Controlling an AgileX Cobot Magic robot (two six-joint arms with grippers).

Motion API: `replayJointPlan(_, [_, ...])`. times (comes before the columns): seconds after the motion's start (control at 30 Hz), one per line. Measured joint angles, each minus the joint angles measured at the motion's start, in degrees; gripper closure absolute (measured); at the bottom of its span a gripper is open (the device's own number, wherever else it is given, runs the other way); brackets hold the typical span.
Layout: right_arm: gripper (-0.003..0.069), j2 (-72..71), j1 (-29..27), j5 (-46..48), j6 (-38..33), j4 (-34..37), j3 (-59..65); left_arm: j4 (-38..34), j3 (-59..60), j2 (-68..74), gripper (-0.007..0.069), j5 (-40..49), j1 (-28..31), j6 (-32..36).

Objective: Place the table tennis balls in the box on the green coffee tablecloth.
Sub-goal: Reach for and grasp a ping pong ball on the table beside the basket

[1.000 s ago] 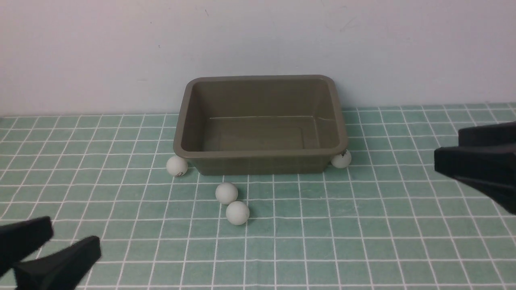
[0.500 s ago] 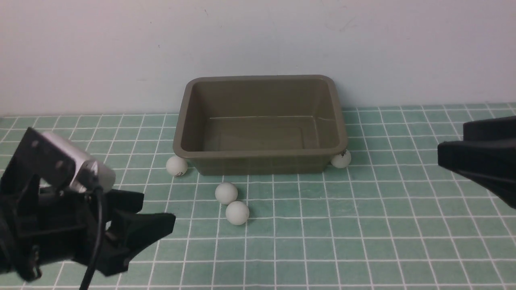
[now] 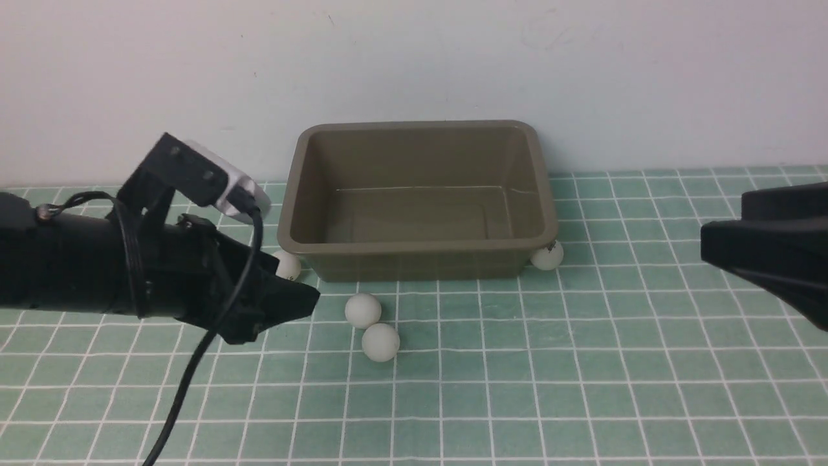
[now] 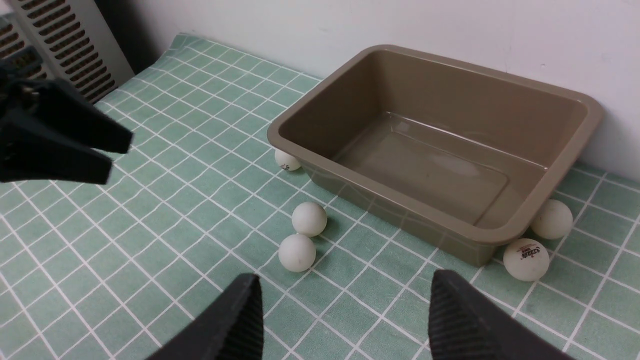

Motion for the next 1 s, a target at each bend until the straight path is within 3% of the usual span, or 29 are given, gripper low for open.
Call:
replayJointPlan(0.3, [0.0251,0.00,0.00,-0.22,0.15,0.00,0.00,0.72,-0.71,2.05,0.0146,-5.28,-7.06,-3.86])
replayJointPlan(0.5, [0.0251,0.00,0.00,-0.23,0.15,0.00,0.00,2.37,-0.86,6.25,0.0146,-11.28,-11.24,-12.97])
replayJointPlan(0.73, [0.0251,0.00,0.00,-0.18,0.15,0.00,0.00,2.32,-1.30,14.75,0.0146,-19.04,-12.80,-29.87])
replayJointPlan(1.0, [0.0251,0.00,0.00,-0.18,0.25,0.00,0.00,-2.21,-5.43,23.78,0.0146,-19.98,-12.85,-34.75])
